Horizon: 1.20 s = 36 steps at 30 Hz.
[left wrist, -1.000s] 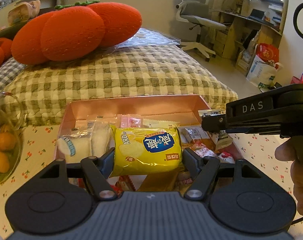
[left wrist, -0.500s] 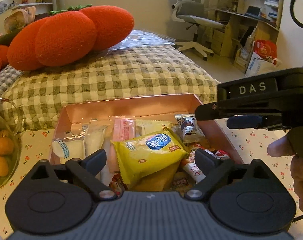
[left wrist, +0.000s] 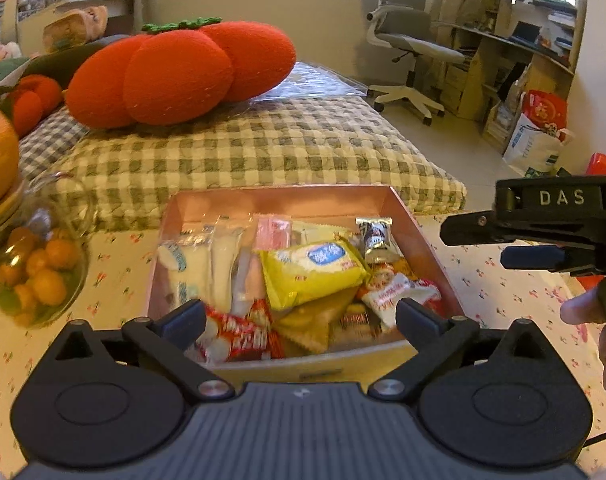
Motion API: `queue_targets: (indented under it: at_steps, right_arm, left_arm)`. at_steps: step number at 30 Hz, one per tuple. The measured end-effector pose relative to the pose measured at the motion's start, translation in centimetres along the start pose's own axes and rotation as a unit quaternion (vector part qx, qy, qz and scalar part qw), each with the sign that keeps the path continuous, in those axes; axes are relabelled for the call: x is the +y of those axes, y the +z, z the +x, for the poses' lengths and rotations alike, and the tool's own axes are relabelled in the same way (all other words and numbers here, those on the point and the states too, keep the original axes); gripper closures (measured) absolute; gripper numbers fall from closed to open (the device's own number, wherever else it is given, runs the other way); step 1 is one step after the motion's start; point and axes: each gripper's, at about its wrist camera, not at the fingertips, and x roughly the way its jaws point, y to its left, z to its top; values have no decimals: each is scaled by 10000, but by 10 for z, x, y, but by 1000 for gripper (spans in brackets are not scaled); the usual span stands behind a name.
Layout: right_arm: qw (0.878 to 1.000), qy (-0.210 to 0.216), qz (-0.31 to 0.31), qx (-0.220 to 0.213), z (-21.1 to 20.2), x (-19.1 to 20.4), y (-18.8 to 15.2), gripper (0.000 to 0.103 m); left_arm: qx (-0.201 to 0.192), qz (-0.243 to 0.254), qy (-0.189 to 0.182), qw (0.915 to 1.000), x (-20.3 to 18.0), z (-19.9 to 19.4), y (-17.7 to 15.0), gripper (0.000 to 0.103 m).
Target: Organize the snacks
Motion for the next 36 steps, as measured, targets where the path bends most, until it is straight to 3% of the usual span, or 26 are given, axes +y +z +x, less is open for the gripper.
queue_targets:
  at_steps: [15, 29, 36]
  right_arm:
    - [9998, -100, -124, 127, -36, -3, -45, 21]
    - [9978, -251, -484, 368, -44, 9, -90, 21]
    - [9985, -99, -389, 381, -57, 13, -100, 20]
  left_arm:
    - [221, -300, 172, 9992, 9, -31, -30, 1]
    - [388, -253, 606, 9971, 16, -49, -60, 1]
    - [527, -491, 945, 9929, 24, -62, -68, 0]
